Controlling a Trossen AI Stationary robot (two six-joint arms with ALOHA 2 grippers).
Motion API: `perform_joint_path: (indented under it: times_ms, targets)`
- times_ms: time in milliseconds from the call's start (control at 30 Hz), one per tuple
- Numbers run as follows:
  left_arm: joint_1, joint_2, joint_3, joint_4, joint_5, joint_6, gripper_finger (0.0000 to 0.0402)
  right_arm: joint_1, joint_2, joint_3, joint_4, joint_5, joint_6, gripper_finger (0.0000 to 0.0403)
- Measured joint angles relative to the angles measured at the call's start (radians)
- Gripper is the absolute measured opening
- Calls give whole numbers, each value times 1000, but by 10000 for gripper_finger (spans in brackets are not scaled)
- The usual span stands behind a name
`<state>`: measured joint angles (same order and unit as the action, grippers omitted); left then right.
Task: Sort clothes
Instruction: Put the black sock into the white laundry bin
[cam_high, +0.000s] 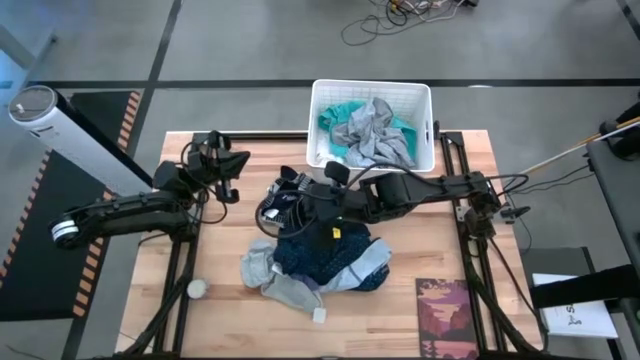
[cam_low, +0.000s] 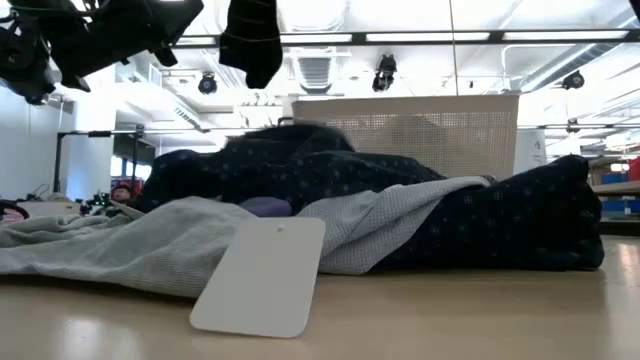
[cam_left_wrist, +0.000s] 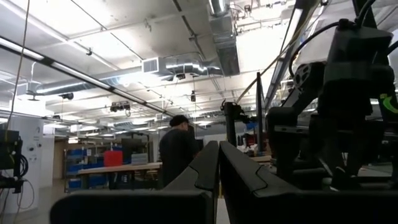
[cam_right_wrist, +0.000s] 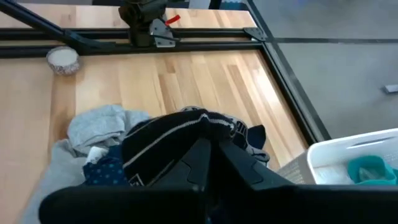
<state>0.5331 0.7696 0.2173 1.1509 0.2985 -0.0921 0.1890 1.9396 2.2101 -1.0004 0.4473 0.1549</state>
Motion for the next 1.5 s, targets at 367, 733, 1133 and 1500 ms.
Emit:
perform_joint_path:
  times_ms: [367, 733, 1133, 1500]
  targets:
    - [0, 1, 0, -58, 0, -30, 0, -75, -9, 9, -179, 324, 0, 1]
    - [0, 2, 0, -157, 0, -23, 0, -363, -91, 9, -288, 292, -103, 0]
    - [0, 2, 0, -187, 0, -14, 0, -751, -59, -135, -247, -160, -167, 0]
    - [0, 2, 0, -206, 0, -22, 0, -874, -56, -645, 156, -463, -193, 0]
